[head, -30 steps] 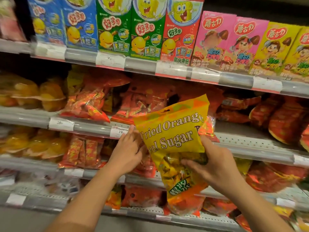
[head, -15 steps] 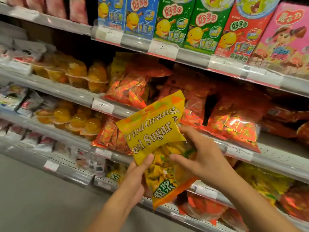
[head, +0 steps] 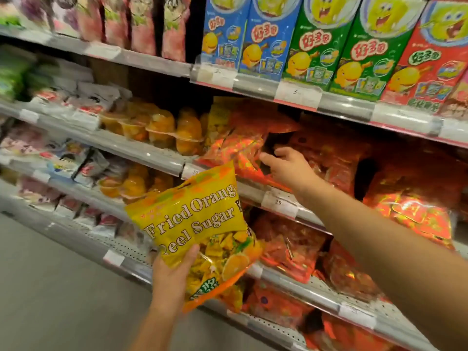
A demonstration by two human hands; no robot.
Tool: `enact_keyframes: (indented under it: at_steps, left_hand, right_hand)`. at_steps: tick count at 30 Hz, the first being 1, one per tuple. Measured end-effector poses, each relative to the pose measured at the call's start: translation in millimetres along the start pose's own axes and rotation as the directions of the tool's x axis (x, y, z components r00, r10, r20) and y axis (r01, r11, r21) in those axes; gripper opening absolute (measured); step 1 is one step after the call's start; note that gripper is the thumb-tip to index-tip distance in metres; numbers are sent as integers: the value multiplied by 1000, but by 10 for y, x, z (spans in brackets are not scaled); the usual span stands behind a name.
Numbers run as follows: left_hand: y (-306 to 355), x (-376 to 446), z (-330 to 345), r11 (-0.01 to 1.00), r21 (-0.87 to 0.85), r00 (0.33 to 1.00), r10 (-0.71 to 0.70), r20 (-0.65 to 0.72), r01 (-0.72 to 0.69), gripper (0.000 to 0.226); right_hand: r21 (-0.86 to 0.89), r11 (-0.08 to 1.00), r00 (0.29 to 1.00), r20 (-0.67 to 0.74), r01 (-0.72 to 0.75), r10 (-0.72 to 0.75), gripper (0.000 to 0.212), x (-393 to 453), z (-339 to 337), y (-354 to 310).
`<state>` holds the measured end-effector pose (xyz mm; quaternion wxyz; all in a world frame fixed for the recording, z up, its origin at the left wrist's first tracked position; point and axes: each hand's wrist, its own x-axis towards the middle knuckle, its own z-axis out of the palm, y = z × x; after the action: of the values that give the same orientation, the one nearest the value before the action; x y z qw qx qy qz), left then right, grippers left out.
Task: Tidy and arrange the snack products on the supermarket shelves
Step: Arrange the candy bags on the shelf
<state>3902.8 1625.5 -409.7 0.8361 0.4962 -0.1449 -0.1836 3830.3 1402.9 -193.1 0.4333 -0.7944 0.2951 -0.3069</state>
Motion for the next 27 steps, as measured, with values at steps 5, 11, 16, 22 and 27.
enact_keyframes:
  at_steps: [5,11,16,22,27]
  left_hand:
    - [-305,-163,-309,989,-101,990,-114,-86,105,83]
    - [-347,-120,-437,985,-97,980,-157,-126,145,55]
    - [-267,-250,-475,989,-91,987,-127,-98,118,42]
    - [-232,-366,-390,992,-52,993,-116,-29,114,47]
    - [-77,-309,-185,979,200,997,34,66,-46,77]
  right_hand:
    - [114,985,992,14,-126,125,49,402,384,-61]
    - [94,983,987,19,-160,159,104,613,619,-59]
    - [61,990,988,-85,-125,130,70,679,566,-12]
    - [96,995,984,-172,-23,39,26,411,185,-92]
    - [24,988,986,-75,150,-148,32,-156,-348,-20]
